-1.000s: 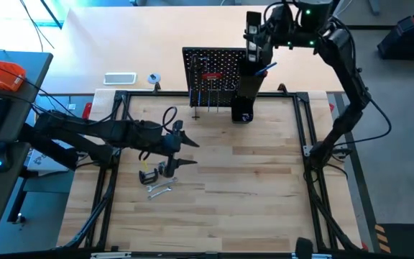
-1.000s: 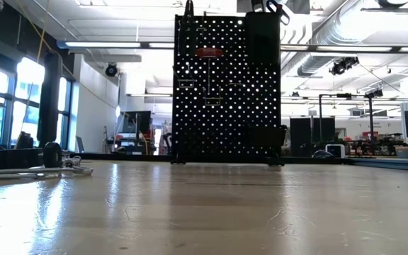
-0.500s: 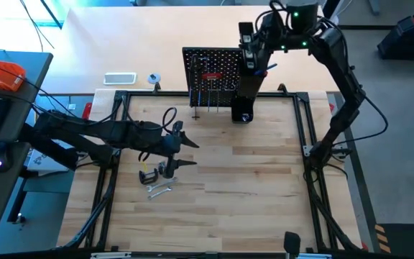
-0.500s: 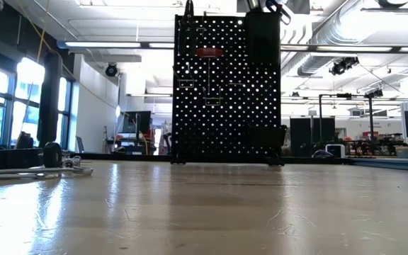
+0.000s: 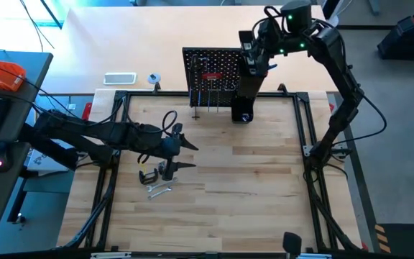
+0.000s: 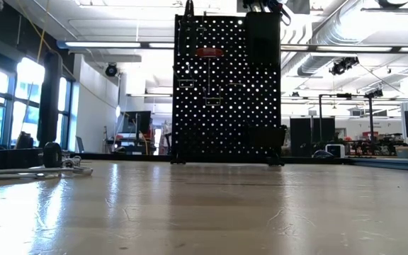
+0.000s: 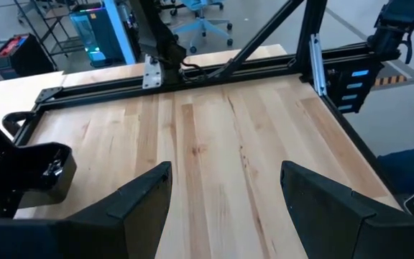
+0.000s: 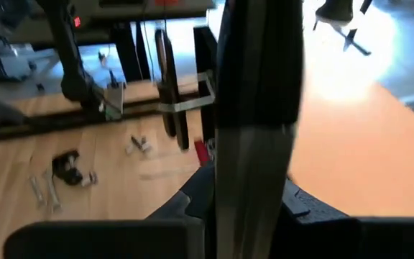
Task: Hang tools onto peg board
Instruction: Put the spirit level into the top black bin on the peg board, then hang the c-clamp on the peg board
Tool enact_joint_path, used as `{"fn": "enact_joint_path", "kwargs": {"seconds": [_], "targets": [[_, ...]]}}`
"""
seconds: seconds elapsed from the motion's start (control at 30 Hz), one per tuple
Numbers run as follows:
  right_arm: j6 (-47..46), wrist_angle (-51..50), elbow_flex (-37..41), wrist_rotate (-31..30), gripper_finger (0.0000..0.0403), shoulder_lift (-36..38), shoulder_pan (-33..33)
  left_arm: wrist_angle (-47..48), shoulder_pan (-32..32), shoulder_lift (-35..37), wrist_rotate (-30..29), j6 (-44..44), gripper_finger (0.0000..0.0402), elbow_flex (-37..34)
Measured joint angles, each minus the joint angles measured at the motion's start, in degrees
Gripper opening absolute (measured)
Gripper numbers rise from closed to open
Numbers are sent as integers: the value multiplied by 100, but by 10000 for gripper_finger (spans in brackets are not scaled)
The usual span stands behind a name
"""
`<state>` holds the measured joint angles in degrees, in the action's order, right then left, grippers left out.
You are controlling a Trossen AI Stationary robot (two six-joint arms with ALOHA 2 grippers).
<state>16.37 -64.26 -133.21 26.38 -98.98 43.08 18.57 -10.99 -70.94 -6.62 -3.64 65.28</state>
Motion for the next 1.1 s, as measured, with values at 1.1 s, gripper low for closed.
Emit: {"fn": "enact_joint_path", "kwargs": {"seconds": [1.1], "targets": [[323, -209, 0, -897, 175, 558, -76, 240, 7, 62, -561, -150, 252, 2]]}}
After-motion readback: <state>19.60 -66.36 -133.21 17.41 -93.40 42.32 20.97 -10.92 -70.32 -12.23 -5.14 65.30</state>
